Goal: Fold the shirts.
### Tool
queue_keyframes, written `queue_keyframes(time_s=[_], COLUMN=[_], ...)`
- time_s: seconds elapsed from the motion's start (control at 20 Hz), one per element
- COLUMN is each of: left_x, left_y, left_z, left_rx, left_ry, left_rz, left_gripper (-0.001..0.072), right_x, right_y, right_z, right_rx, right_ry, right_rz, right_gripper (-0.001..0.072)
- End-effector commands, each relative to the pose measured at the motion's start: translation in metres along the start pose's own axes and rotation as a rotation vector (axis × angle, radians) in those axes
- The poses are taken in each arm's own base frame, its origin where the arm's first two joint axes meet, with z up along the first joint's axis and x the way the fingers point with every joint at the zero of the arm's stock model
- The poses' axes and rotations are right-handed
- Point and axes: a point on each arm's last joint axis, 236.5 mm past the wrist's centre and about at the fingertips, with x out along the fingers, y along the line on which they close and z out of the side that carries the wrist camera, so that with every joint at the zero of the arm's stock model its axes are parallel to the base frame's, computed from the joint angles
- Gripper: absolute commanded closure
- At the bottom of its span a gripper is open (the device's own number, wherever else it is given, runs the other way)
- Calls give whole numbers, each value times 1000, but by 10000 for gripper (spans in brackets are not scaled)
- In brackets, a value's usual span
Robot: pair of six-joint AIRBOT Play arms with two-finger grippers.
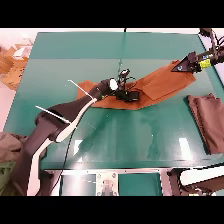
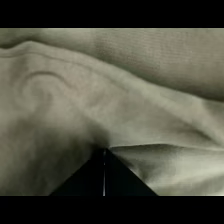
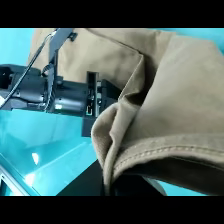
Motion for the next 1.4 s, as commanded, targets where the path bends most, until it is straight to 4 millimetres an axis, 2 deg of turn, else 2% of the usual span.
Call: queue_keyframes(time_s=[0.0, 0.05, 0.1, 0.25, 0.4, 0.5, 0.65, 0.7, 0.8, 0.85, 0.9, 0.95, 1.0, 1.05, 1.1, 1.25, 1.35], left_x=[-12, -30, -57, -156, -253, -307, -351, -359, -373, -379, -383, -385, -387, -387, -387, -387, -387], left_y=[-4, -3, -1, 24, 65, 95, 135, 146, 162, 169, 173, 175, 177, 177, 177, 177, 178], left_z=[4, 12, 25, 60, 83, 89, 82, 79, 80, 81, 81, 80, 79, 77, 76, 75, 73], left_rx=[0, 23, 38, 40, -15, -61, -107, -104, -115, -126, -131, -115, -103, -100, -88, -75, -75], left_ry=[31, 51, 71, 74, 16, -23, -22, -17, -36, -47, -52, -52, -47, -40, -33, -27, -23], left_rz=[-17, -25, -31, -8, 44, 87, 121, 129, 141, 147, 151, 152, 154, 152, 151, 151, 159], left_gripper=[687, 687, 687, 687, 687, 687, 687, 687, 687, 687, 686, 686, 687, 686, 687, 687, 687], right_x=[-5, -4, -2, 11, 47, 82, 150, 178, 248, 290, 327, 360, 380, 385, 378, 317, 263], right_y=[9, 11, 13, 31, 75, 117, 183, 201, 233, 247, 259, 271, 277, 276, 267, 222, 173], right_z=[0, 0, 0, 1, 5, 6, 14, 18, 25, 22, 14, -1, -16, -25, -26, -1, 21], right_rx=[-5, 4, 14, 27, -3, -34, -70, -80, -95, -92, -72, -53, -64, -81, -98, -58, 4], right_ry=[-10, -9, -4, 14, 48, 62, 23, -5, -81, -114, -129, -123, -109, -82, -55, 3, 11], right_rz=[-4, -2, 0, 27, 58, 85, 125, 136, 161, 177, 201, 222, 220, 207, 188, 151, 116], right_gripper=[697, 698, 697, 697, 697, 697, 696, 696, 676, 497, 351, 383, 378, 370, 323, 319, 319])
